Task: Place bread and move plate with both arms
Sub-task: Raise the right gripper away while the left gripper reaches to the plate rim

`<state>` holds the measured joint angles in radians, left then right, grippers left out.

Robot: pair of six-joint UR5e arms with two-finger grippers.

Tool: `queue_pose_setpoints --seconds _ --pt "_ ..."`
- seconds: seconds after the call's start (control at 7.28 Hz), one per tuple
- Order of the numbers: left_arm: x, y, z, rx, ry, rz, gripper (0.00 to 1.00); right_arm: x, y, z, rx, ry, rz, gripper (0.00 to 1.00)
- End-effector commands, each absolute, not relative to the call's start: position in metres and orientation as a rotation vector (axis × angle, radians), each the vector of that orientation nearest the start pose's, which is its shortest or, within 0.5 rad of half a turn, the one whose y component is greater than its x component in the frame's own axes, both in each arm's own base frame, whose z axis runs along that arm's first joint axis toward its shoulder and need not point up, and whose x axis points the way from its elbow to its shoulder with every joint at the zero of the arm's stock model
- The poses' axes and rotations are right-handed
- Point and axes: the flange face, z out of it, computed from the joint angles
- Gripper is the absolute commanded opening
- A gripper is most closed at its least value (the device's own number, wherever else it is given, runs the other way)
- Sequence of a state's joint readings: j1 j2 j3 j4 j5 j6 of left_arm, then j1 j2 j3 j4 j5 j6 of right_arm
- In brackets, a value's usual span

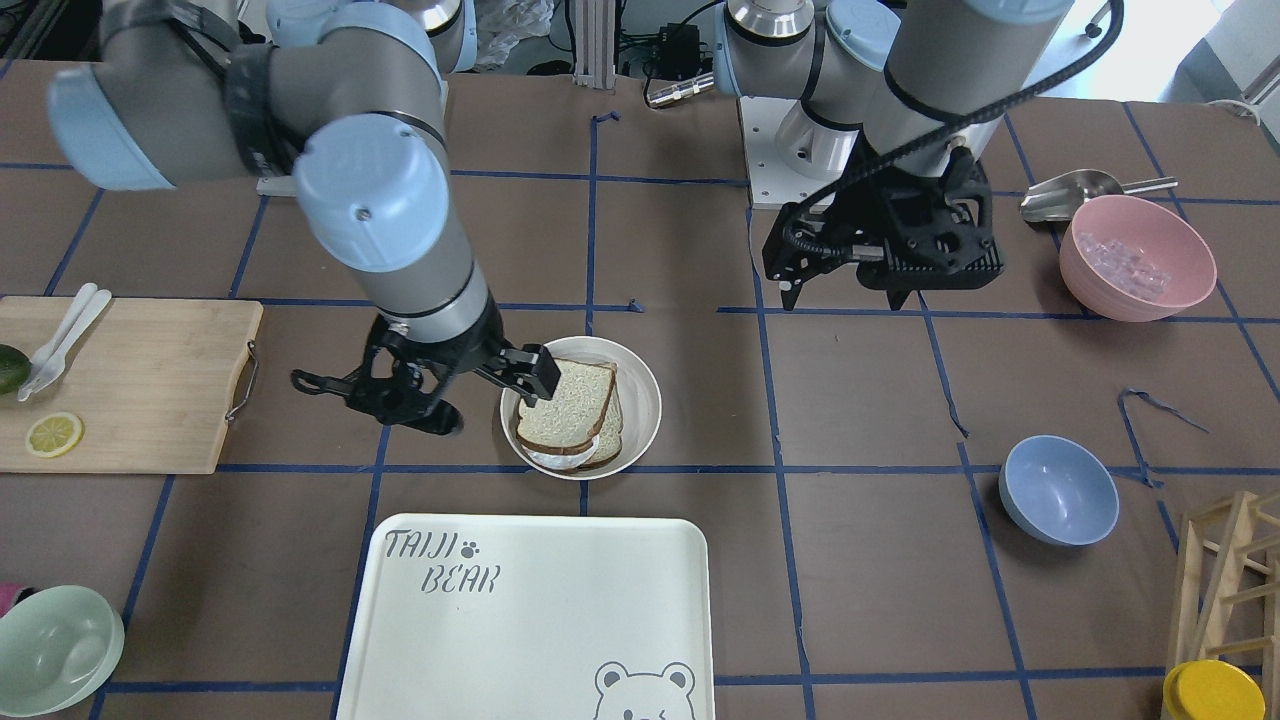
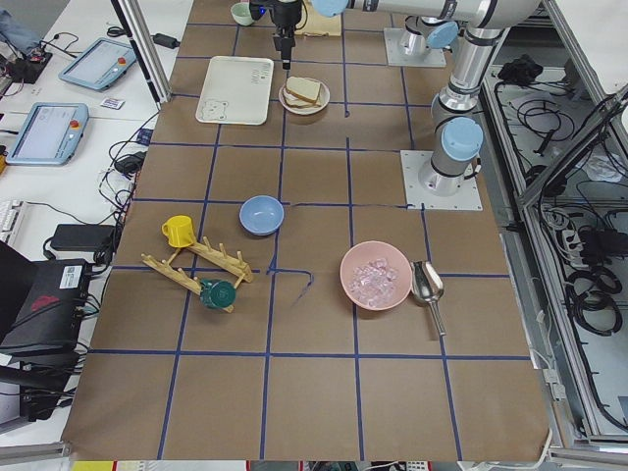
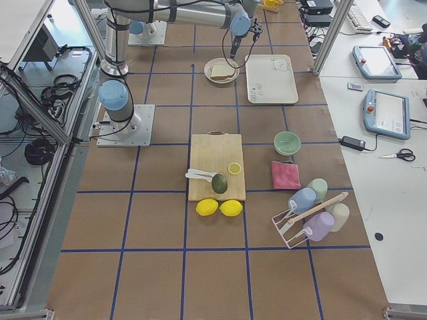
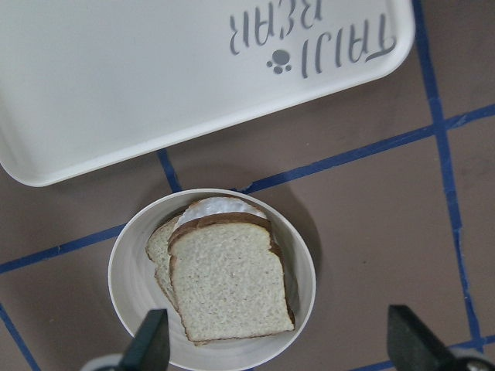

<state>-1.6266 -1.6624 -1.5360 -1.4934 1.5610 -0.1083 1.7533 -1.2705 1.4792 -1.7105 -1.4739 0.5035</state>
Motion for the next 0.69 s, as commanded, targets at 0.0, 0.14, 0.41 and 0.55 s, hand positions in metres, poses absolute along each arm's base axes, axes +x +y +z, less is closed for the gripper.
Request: queue_pose_setpoints --seconds 0.0,0.14,0.41,0.55 --pt "-0.192 -0.525 0.388 -0.183 3.267 0.021 1.00 0.182 -0.557 0.416 0.221 3.175 0.049 1.00" --pt "-0.213 -0.517 0.351 -0.146 3.258 0.089 1.00 0.160 -0.552 0.432 0.180 3.180 0.022 1.00" --pt "-0.232 -0.506 0.278 -0.235 3.261 0.053 1.00 0.124 -0.546 0.454 0.219 3.173 0.004 1.00" --pt "-0.241 -0.494 0.250 -0.285 3.243 0.104 1.00 0.119 -0.537 0.470 0.204 3.180 -0.032 1.00"
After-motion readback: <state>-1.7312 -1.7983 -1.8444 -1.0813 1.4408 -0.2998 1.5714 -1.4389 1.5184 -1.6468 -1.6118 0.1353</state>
